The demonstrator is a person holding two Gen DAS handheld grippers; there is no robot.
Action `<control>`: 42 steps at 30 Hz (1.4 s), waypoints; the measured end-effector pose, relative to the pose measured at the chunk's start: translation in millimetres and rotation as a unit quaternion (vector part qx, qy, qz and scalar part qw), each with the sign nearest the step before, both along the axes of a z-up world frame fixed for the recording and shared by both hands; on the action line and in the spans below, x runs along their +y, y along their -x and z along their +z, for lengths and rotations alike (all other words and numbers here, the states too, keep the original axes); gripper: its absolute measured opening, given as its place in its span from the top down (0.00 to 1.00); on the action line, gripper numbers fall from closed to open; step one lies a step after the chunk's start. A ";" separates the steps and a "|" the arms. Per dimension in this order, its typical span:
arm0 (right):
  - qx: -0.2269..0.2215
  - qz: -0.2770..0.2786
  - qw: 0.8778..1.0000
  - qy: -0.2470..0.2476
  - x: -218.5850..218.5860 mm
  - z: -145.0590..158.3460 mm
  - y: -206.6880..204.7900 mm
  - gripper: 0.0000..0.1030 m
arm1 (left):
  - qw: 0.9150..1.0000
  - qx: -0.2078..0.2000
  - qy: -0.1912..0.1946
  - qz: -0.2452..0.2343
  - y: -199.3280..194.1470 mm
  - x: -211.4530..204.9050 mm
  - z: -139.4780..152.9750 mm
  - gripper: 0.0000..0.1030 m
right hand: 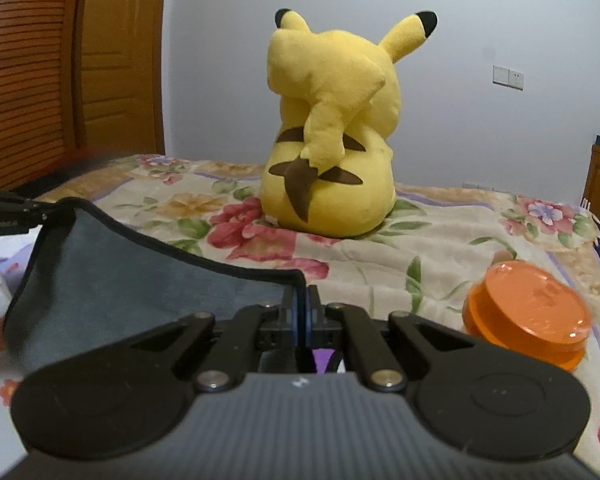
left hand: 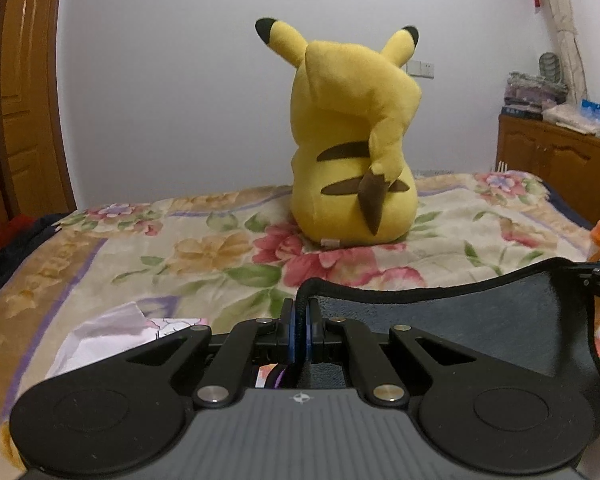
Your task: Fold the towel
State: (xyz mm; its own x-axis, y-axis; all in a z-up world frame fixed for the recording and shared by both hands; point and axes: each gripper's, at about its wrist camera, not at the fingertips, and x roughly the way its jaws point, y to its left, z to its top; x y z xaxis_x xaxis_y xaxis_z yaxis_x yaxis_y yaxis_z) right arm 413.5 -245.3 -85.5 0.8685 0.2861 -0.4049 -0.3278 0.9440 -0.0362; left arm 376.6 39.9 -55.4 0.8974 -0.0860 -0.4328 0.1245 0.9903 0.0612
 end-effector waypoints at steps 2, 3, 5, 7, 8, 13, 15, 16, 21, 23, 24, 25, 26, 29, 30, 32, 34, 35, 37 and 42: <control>0.005 -0.001 1.000 0.005 1.4 -6.0 -4.8 0.96 | 1.000 0.005 -0.004 -0.001 -5.0 -0.4 -6.5 0.92; 0.008 -0.001 1.000 0.009 2.7 -9.3 -6.7 0.96 | 1.000 0.007 -0.006 0.000 -7.6 -0.7 -9.9 0.92; 0.013 -0.001 1.000 0.017 5.1 -16.9 -9.4 0.96 | 1.000 0.014 -0.011 0.000 -12.5 -1.1 -17.6 0.92; 0.020 -0.002 1.000 0.021 6.2 -25.2 -12.8 0.96 | 1.000 0.022 -0.017 0.001 -17.3 -2.2 -25.7 0.92; 0.024 -0.003 0.999 0.022 6.0 -28.7 -14.8 0.96 | 0.999 0.027 -0.019 0.001 -19.2 -2.6 -29.4 0.92; 0.053 -0.011 0.998 0.015 4.4 -47.2 -24.6 0.96 | 0.999 0.040 -0.029 -0.001 -25.2 -4.9 -43.9 0.92; 0.060 -0.012 0.998 0.014 3.1 -51.4 -26.1 0.96 | 0.999 0.043 -0.030 -0.001 -26.5 -5.0 -46.8 0.92; 0.062 -0.012 0.998 0.014 2.9 -52.5 -26.7 0.96 | 0.999 0.045 -0.031 -0.001 -27.1 -5.1 -47.8 0.92; 0.073 -0.017 0.997 0.014 3.0 -55.7 -28.8 0.95 | 0.998 0.058 -0.030 -0.001 -28.4 -5.9 -50.2 0.90; 0.075 -0.018 0.997 0.011 3.3 -55.3 -28.1 0.95 | 0.998 0.060 -0.028 -0.002 -26.8 -5.4 -49.6 0.90; 0.076 -0.018 0.997 0.011 3.2 -55.0 -28.4 0.95 | 0.998 0.060 -0.027 -0.003 -25.9 -5.5 -49.2 0.90; 0.076 -0.018 0.997 0.012 3.4 -54.6 -27.1 0.95 | 0.998 0.062 -0.028 -0.005 -25.2 -5.9 -48.6 0.90; 0.077 -0.018 0.997 0.012 3.0 -54.5 -27.3 0.94 | 0.998 0.063 -0.028 -0.006 -24.4 -6.5 -48.1 0.89; 0.080 -0.023 0.996 0.011 1.4 -52.2 -24.9 0.88 | 0.997 0.065 -0.028 -0.010 -20.9 -8.5 -45.7 0.82; 0.080 -0.024 0.996 0.011 1.0 -51.1 -23.6 0.88 | 0.997 0.065 -0.028 -0.010 -18.8 -8.9 -44.7 0.80; 0.080 -0.024 0.996 0.014 0.9 -49.2 -20.1 0.88 | 0.997 0.066 -0.030 -0.013 -14.7 -10.1 -43.0 0.70; 0.080 -0.024 0.996 0.018 1.3 -47.7 -16.2 0.87 | 0.997 0.066 -0.032 -0.015 -10.1 -11.4 -41.0 0.61; 0.082 -0.023 0.996 0.018 1.3 -47.2 -13.3 0.86 | 0.997 0.065 -0.031 -0.017 -6.8 -12.0 -39.6 0.56; 0.086 -0.023 0.996 0.016 1.4 -45.7 -7.7 0.85 | 0.997 0.067 -0.028 -0.020 -0.8 -12.8 -36.8 0.54; 0.090 -0.021 0.996 0.009 2.3 -37.2 11.5 0.60 | 0.997 0.073 -0.026 -0.026 17.0 -14.3 -28.8 0.49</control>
State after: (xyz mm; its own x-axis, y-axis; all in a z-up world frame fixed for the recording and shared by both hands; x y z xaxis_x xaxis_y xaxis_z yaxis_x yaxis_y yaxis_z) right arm 402.0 -242.9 -122.7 0.7924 0.2421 -0.5599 -0.2901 0.9570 0.0032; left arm 359.6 25.6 -84.2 0.8191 -0.1056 -0.5638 0.1873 0.9783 0.0889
